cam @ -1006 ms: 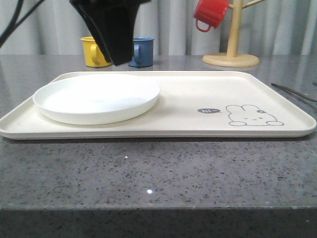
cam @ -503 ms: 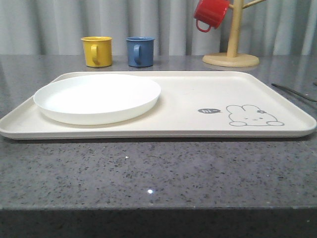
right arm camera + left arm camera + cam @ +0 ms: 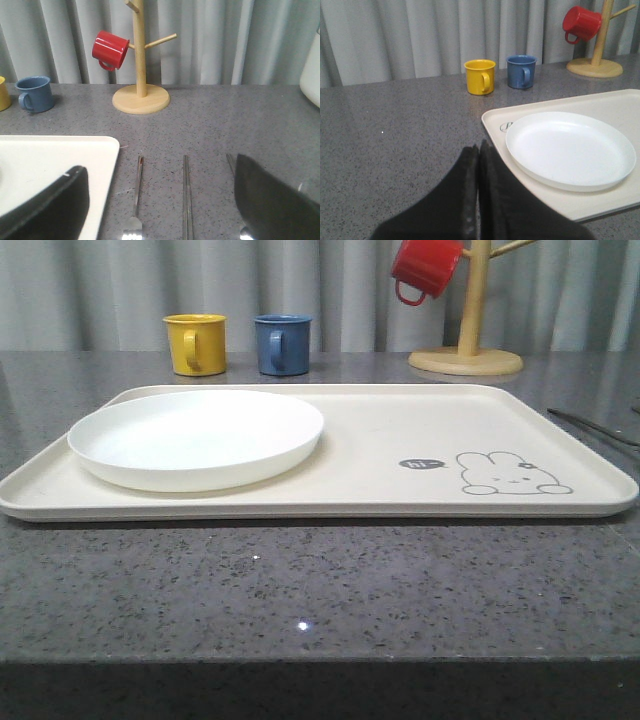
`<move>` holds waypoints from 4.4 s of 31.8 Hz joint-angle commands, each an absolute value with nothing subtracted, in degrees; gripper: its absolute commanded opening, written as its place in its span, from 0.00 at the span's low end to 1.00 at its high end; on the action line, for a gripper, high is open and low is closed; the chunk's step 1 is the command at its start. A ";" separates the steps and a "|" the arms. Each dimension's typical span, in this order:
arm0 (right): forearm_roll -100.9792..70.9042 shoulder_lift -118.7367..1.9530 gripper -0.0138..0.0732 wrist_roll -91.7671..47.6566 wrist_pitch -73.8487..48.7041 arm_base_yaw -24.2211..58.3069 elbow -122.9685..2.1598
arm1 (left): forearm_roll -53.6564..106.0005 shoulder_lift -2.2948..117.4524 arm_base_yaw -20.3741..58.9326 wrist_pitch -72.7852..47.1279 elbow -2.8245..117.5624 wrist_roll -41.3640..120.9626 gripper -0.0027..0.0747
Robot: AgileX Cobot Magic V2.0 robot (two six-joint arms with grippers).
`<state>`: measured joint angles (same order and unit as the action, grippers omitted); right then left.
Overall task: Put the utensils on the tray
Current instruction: 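Withdraw the left gripper and move the right gripper over the fork, then grasp the steel fork with the right gripper and lift it, then lower the fork onto the tray beside the plate and open, then move the right gripper to the chopsticks and grasp them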
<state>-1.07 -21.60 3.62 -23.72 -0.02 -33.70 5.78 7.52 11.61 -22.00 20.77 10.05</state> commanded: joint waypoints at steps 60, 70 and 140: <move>-1.26 -94.70 0.35 0.32 -47.03 5.18 -74.07 | 6.58 7.85 11.50 -16.64 22.07 9.57 0.01; -1.19 -92.58 0.10 0.39 -49.16 5.03 -75.93 | 6.58 7.85 11.50 -16.64 22.07 9.57 0.01; 2.13 -89.58 0.55 6.19 -61.09 -5.52 -79.18 | 6.58 7.85 11.50 -16.64 22.07 9.57 0.01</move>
<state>2.83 -92.06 9.69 -63.62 -3.42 -80.10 5.90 7.15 11.61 -21.29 20.37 10.05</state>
